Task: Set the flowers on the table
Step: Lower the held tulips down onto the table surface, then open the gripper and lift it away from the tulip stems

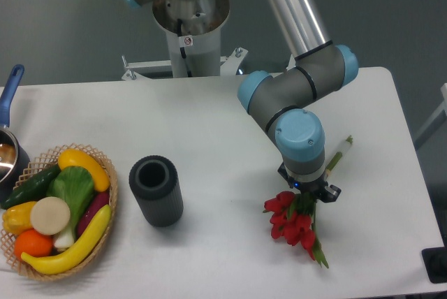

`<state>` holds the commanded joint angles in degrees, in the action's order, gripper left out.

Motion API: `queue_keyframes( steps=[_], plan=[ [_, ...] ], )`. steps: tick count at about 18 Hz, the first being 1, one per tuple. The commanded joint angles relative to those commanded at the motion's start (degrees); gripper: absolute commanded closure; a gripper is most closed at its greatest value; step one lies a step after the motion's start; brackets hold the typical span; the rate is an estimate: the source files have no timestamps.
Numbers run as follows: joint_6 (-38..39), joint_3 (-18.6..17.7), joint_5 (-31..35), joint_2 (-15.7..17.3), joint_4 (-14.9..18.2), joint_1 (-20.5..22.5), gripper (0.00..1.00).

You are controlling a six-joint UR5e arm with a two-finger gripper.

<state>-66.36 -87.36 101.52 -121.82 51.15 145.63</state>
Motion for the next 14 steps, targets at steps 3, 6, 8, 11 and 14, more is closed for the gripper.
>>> queue_keyframes(
  steps=[3,6,8,11,14],
  plan=[
    [-0.1,0.5,-3.2,3.2,-0.1,2.2,0.0],
    [-0.7,1.8,-7.7,5.6,0.2,6.1,0.0],
    [-0.7,3.5,-9.4,6.8,1.8,7.6,0.0],
    [-4.5,7.2,-14.4,9.3,10.5,11.3,0.0],
    [-16.0,10.5,-15.5,12.1,19.7,14.9,0.0]
  ],
)
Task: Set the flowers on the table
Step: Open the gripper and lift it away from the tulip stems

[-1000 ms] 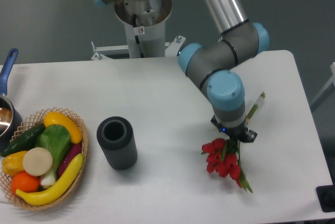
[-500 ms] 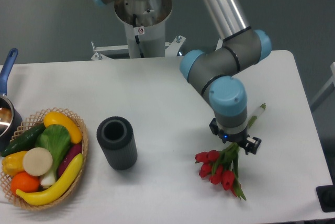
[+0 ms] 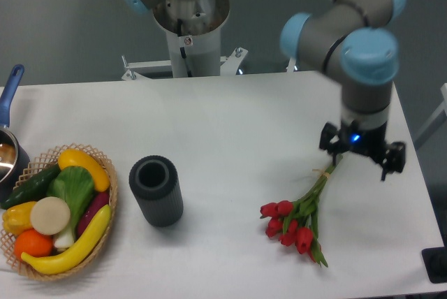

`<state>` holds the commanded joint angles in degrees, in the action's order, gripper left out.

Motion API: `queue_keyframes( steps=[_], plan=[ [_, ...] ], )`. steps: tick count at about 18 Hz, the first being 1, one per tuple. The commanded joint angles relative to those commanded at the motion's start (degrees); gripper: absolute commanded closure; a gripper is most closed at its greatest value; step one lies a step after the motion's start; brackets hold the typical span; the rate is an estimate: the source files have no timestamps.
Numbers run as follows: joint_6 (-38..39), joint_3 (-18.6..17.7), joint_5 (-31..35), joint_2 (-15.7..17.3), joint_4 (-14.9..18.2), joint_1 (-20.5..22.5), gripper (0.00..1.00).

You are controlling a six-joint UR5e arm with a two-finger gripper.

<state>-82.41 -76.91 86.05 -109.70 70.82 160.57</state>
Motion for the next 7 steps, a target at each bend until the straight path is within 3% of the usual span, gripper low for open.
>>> queue_keyframes(
  steps=[3,7],
  plan=[
    [-8.1,0.1,0.1,2.6,5.4,3.2,0.0],
    [-11.3,-0.9,-0.3,3.5,6.4,4.4,0.0]
  ],
)
